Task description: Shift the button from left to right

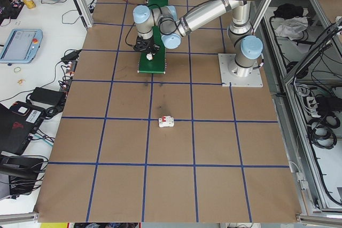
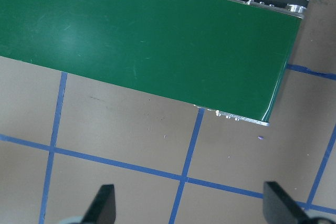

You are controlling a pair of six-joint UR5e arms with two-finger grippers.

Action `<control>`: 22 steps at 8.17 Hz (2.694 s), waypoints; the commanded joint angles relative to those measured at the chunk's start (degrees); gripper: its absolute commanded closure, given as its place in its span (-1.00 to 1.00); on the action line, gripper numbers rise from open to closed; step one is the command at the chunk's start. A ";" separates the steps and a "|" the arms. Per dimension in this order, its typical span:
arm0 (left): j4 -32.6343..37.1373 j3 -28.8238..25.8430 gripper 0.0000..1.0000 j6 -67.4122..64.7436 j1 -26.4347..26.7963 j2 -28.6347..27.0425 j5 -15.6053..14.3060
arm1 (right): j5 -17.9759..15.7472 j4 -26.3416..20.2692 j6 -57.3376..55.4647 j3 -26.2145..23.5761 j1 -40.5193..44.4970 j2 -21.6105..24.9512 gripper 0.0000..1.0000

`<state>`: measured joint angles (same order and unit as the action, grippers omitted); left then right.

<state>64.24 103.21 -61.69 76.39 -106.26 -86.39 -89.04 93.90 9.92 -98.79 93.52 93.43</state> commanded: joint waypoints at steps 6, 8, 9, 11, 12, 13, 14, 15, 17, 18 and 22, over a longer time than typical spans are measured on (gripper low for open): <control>2.37 -0.55 -0.98 8.18 0.25 2.98 -2.80 | 0.53 3.28 -1.04 0.18 -0.53 -6.05 -1.00; 5.72 -0.64 -1.00 38.88 0.43 8.40 -6.22 | 1.24 7.24 -6.11 0.17 -0.53 -10.97 -1.00; 5.72 -0.73 -1.00 49.28 0.69 11.74 -6.33 | 1.32 10.04 -8.23 0.00 -0.53 -13.60 -1.00; 10.16 -2.65 -1.00 56.94 1.91 16.50 -6.07 | 2.81 13.66 -12.62 -2.97 -0.79 -14.34 -0.93; 16.30 -5.62 -1.00 56.95 3.92 17.48 -6.07 | 4.21 13.76 -13.87 -3.77 -1.23 -14.16 -0.98; 25.23 -11.04 -1.00 56.95 7.25 17.05 -6.77 | 8.84 13.41 -16.84 -3.87 -2.45 -14.07 -1.00; 32.02 -17.36 -1.00 56.77 10.07 16.62 -6.69 | 13.32 12.89 -20.70 -3.87 -3.07 -14.07 -1.00; 33.57 -21.08 -1.00 56.42 11.58 15.74 -6.08 | 13.89 12.88 -21.08 -3.96 -3.08 -13.98 -1.00; 33.84 -22.35 -1.00 57.82 13.34 15.11 -6.33 | 13.11 13.50 -21.35 -3.52 -2.81 -14.07 -1.00; 33.76 -22.09 -1.00 57.91 13.44 14.68 -6.25 | 13.36 14.19 -22.31 -3.43 -2.20 -14.07 -1.00; 33.76 -21.91 -1.00 57.83 13.35 15.12 -6.25 | 13.80 20.51 -31.10 -3.25 2.19 -15.56 -1.00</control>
<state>97.99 81.17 -3.80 89.76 -91.18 -92.59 -75.93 111.25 -18.86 -102.16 94.50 78.61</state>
